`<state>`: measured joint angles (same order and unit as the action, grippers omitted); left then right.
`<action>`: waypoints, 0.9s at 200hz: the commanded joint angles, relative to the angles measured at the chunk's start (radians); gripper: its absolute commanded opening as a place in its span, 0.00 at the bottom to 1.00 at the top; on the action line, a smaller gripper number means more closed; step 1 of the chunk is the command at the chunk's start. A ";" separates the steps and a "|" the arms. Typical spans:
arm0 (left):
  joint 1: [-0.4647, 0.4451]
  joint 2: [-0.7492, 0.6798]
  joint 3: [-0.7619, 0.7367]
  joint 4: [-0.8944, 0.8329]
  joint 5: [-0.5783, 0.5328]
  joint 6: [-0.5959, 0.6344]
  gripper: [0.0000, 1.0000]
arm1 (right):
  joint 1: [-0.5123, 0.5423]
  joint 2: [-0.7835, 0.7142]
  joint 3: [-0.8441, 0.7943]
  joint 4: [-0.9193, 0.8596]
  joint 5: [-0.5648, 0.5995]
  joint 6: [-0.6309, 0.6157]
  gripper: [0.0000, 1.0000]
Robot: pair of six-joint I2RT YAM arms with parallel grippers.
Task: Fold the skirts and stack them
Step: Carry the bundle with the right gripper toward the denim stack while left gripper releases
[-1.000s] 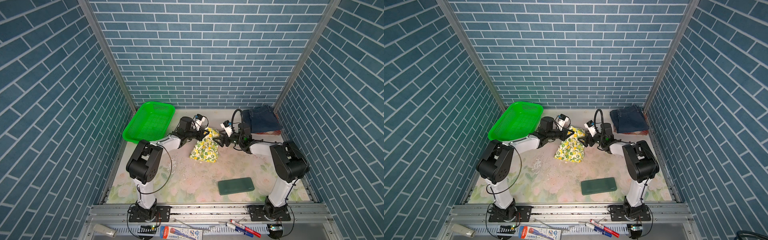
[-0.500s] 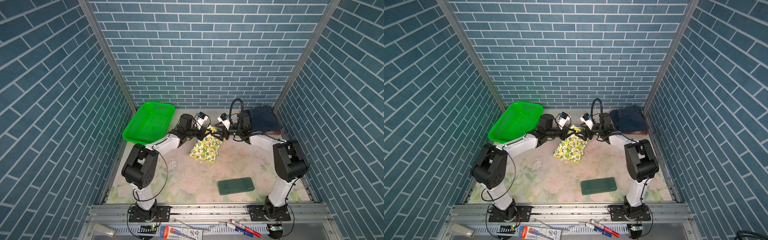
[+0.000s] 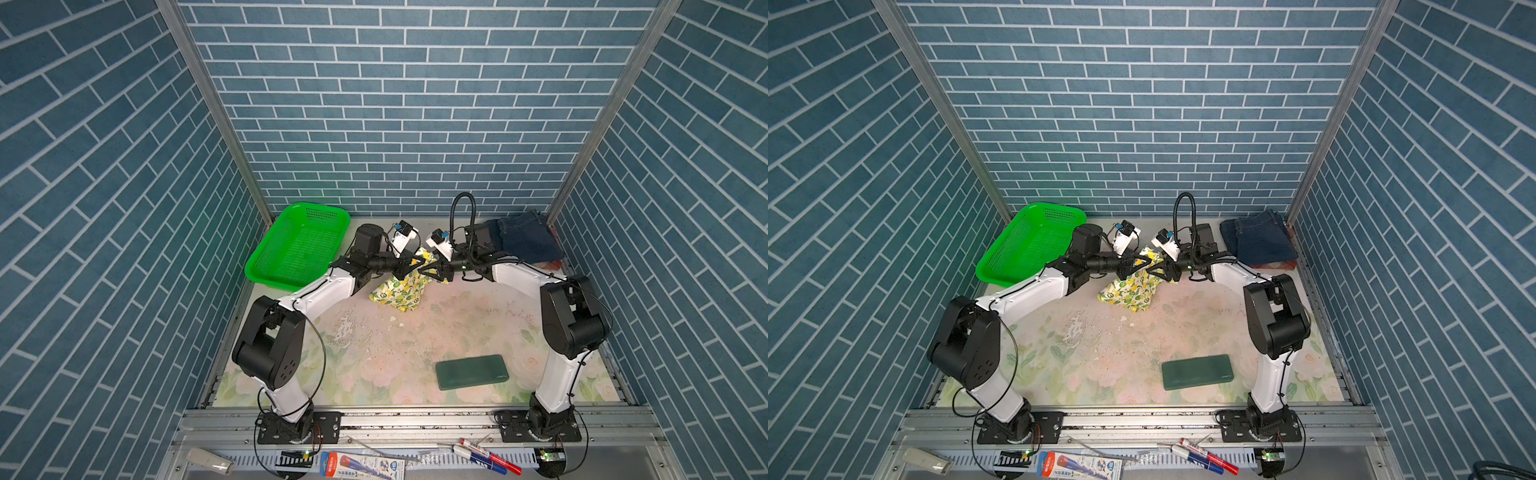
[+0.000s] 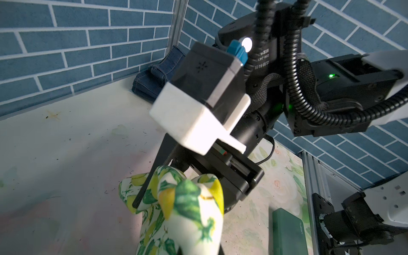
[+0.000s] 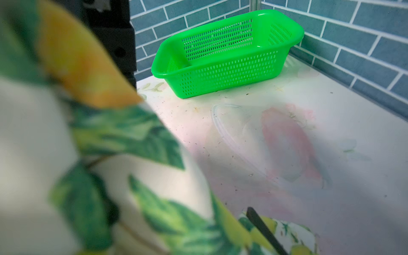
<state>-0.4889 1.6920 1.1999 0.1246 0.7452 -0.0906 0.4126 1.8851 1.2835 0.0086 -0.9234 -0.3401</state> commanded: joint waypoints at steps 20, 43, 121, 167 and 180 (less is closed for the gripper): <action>0.025 -0.010 0.065 -0.016 0.021 0.019 0.00 | -0.003 -0.099 -0.013 -0.043 0.058 -0.017 0.26; 0.045 0.017 0.089 -0.013 0.045 0.014 0.00 | -0.003 -0.128 -0.018 -0.046 0.057 0.008 0.00; 0.147 0.082 0.117 0.103 0.010 -0.124 0.44 | -0.053 -0.114 0.193 -0.300 0.158 0.248 0.00; 0.166 0.065 0.079 0.211 -0.102 -0.227 0.76 | -0.105 0.046 0.505 -0.672 0.348 0.325 0.00; 0.167 0.053 0.053 0.252 -0.102 -0.255 0.76 | -0.137 0.100 0.581 -0.732 0.389 0.364 0.00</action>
<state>-0.3161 1.7638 1.2907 0.2760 0.6907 -0.2737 0.3161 1.8973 1.7393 -0.5064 -0.6395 -0.0685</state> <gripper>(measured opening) 0.760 0.086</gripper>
